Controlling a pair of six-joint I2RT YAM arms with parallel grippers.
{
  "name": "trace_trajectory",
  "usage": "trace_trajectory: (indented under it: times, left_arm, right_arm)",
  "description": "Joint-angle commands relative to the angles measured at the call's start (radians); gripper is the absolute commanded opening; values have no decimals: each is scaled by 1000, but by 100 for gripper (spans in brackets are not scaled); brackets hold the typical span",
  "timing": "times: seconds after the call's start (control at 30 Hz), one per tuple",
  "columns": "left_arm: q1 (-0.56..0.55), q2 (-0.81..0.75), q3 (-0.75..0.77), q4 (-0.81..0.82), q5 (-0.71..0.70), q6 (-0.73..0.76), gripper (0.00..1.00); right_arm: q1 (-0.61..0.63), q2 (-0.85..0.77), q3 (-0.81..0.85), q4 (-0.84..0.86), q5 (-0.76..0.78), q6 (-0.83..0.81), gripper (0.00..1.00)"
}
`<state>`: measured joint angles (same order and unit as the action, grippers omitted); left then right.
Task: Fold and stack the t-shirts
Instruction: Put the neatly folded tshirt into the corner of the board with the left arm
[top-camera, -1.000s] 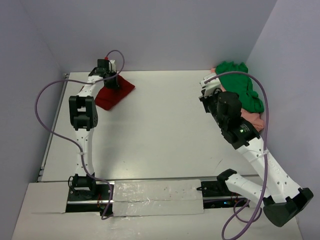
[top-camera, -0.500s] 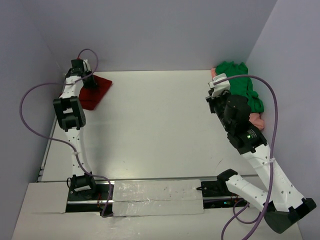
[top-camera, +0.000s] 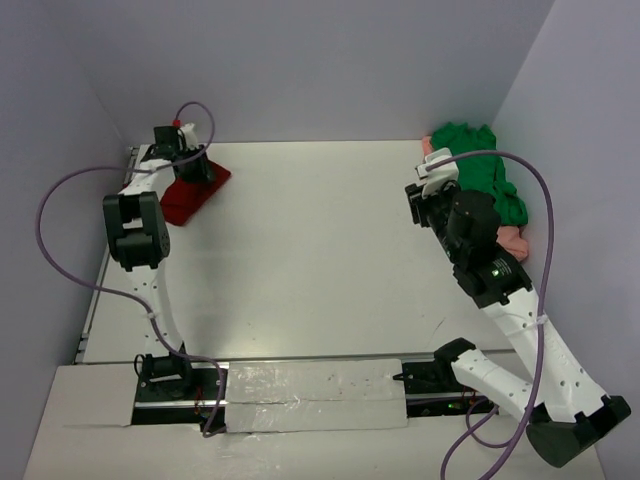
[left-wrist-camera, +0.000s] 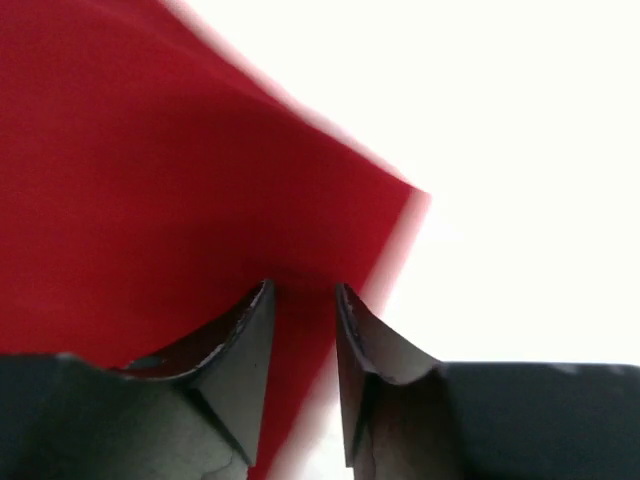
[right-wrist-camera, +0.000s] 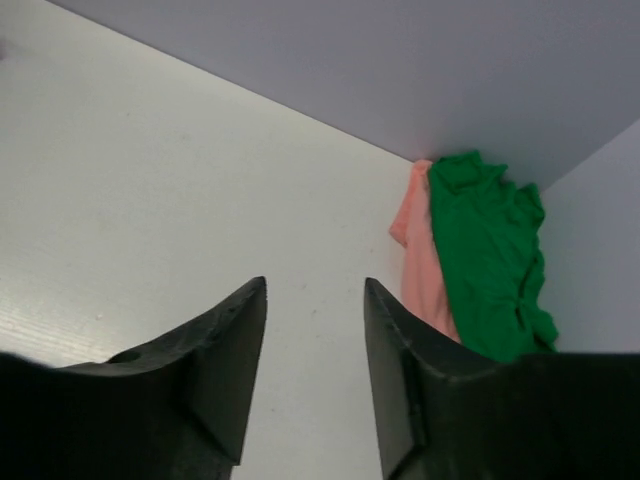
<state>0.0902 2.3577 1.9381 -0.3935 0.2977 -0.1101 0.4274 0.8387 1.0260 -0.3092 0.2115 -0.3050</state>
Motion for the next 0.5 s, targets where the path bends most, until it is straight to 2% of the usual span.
trace_trajectory:
  times: [0.0, 0.13, 0.23, 0.33, 0.37, 0.4, 0.47]
  left_arm:
    - [-114, -296, -164, 169, 185, 56, 41]
    - [-213, -578, -411, 316, 213, 73, 43]
    - [-224, -785, -582, 419, 207, 41, 43]
    - [-224, -989, -758, 493, 147, 73, 44]
    - [-222, -1040, -869, 527, 85, 81, 45]
    - [-221, -1130, -921, 550, 64, 98, 46]
    - [-216, -1201, -1022, 550, 22, 150, 51]
  right_arm:
    - [-6, 16, -24, 39, -29, 3, 53]
    - [-7, 28, -30, 39, -46, 26, 57]
    - [-9, 19, -44, 68, -32, 41, 60]
    - [-13, 8, -90, 127, -18, 73, 91]
    - [-13, 8, -96, 131, -33, 75, 93]
    - [-16, 13, -101, 133, -47, 75, 94]
    - [-18, 42, -96, 119, -75, 73, 96]
